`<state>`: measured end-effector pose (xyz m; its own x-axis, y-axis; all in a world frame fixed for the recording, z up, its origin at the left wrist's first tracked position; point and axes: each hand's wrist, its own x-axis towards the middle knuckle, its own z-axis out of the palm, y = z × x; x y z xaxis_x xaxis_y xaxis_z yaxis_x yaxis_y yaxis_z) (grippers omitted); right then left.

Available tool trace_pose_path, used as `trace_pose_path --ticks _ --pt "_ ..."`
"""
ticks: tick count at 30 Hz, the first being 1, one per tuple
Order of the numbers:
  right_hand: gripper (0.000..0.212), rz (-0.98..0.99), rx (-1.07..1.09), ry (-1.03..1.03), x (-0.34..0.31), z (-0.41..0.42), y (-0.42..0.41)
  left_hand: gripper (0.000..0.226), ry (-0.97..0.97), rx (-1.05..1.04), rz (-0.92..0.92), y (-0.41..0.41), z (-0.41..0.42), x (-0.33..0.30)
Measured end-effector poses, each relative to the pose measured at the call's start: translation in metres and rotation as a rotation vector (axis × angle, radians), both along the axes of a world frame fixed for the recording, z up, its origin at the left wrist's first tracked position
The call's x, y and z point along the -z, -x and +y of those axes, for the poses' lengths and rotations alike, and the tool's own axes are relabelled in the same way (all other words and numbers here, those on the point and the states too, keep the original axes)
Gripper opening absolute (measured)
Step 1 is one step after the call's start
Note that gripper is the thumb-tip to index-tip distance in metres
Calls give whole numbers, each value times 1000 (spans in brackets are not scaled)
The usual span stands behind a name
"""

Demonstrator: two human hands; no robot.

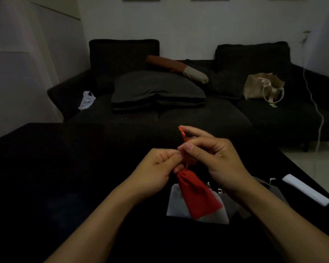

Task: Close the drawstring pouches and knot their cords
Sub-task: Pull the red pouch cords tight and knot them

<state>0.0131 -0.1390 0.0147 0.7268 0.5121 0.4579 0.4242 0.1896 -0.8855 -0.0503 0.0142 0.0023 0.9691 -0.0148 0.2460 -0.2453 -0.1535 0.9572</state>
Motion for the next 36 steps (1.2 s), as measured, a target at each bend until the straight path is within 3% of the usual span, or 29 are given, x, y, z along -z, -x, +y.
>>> trace_pose_path --ticks 3,6,12,18,23,27,30,36 --pt "19 101 -24 -12 0 1 3 48 95 76 62 2 -8 -2" --pt "23 147 22 13 2 3 2 43 314 29 168 1 -13 -2" --pt "14 83 63 167 5 -1 -2 32 48 -8 125 3 -16 1" --pt "16 46 191 112 6 0 -2 33 263 -135 227 -5 -12 2" --pt "12 4 305 103 6 3 2 23 403 -246 202 -5 -6 5" --pt "20 251 128 100 1 3 8 8 493 -312 251 -4 -1 1" --pt "30 470 11 73 0 5 7 10 519 -300 260 -2 1 -1" --pt "27 388 -96 373 1 2 10 16 342 -233 216 3 5 -4"
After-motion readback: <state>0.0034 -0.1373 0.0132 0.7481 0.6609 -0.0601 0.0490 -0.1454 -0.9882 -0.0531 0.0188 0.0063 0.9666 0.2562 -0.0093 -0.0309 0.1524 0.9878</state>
